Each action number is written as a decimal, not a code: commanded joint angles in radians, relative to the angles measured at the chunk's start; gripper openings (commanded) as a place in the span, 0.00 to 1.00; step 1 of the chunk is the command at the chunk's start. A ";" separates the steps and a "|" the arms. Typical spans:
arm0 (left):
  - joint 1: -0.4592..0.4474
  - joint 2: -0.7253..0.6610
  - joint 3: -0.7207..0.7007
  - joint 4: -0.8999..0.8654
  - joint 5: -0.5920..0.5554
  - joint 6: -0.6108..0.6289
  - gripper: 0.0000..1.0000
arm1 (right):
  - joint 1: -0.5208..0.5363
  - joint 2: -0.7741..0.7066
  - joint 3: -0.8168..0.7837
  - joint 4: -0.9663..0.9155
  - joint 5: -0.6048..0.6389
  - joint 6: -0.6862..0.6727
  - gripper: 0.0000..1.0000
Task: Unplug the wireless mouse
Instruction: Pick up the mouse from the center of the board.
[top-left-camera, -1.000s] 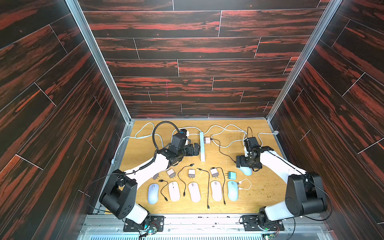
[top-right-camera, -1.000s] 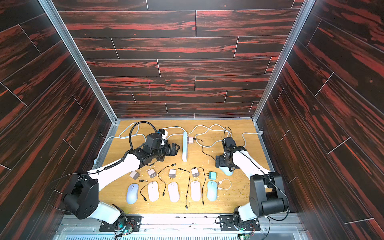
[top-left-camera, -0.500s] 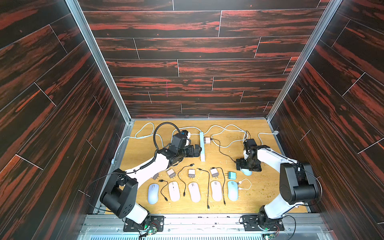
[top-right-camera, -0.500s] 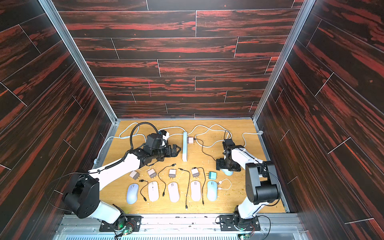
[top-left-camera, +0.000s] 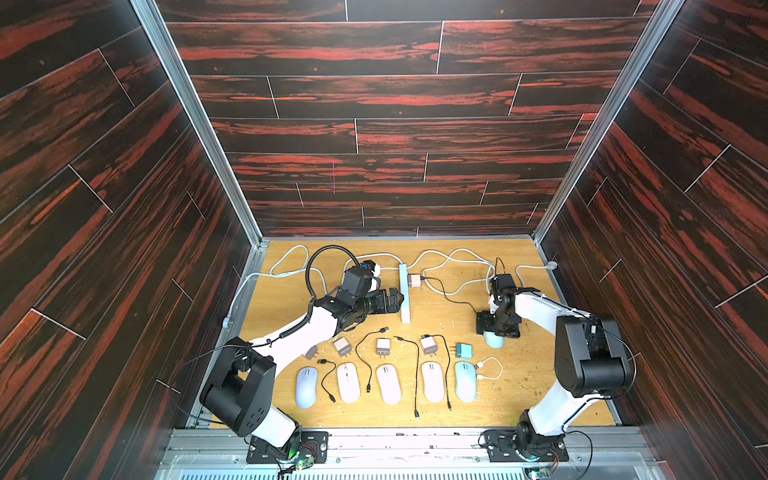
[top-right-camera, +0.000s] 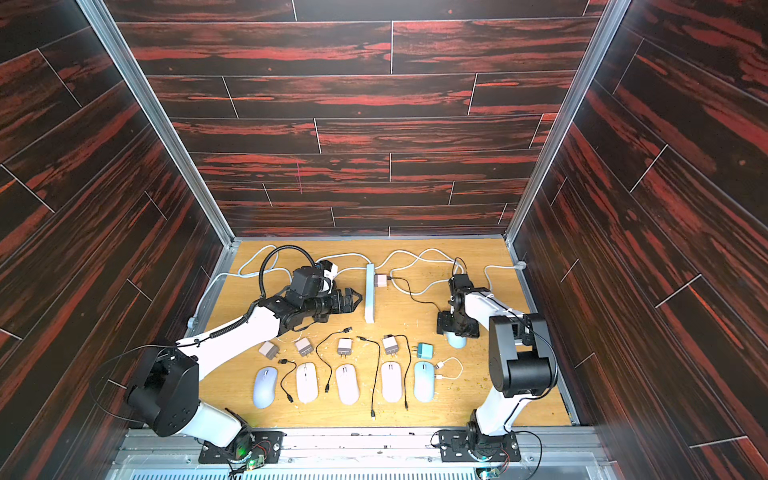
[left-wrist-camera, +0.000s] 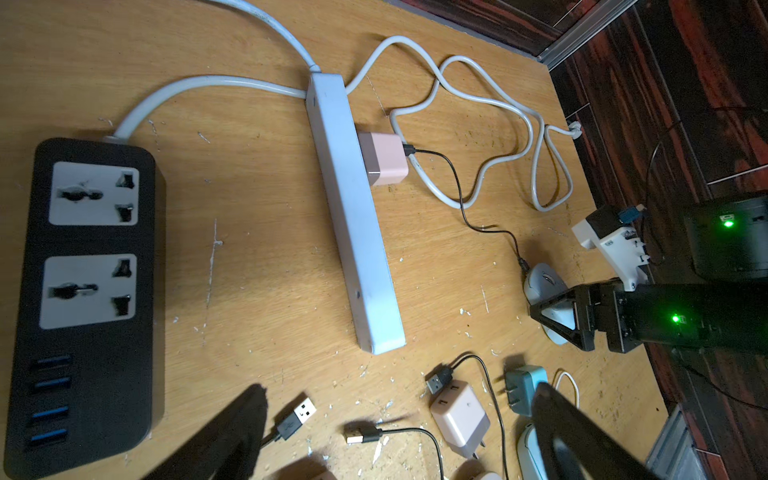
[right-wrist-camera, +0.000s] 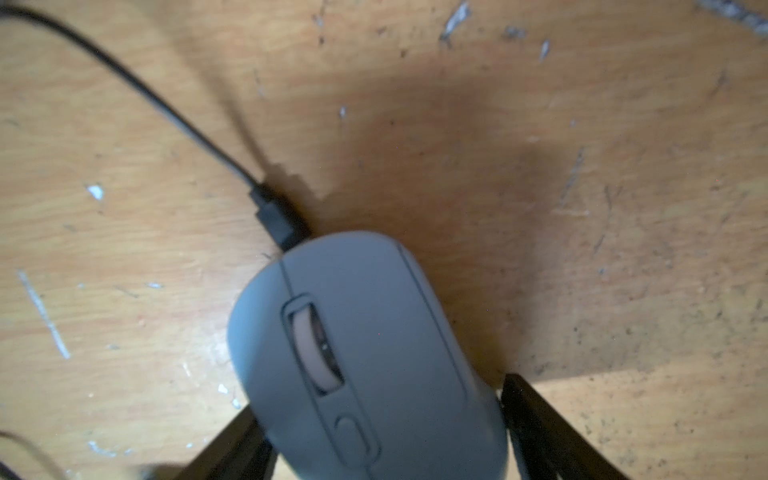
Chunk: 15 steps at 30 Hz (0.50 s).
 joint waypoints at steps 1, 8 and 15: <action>0.005 0.011 0.009 0.011 0.008 -0.011 1.00 | -0.002 0.013 0.009 0.009 -0.048 0.009 0.78; 0.006 0.018 0.001 0.041 0.011 -0.037 1.00 | -0.002 -0.010 -0.019 0.027 -0.066 0.020 0.66; 0.010 -0.025 -0.022 0.099 -0.039 -0.080 1.00 | 0.002 -0.095 -0.030 0.042 -0.077 0.023 0.59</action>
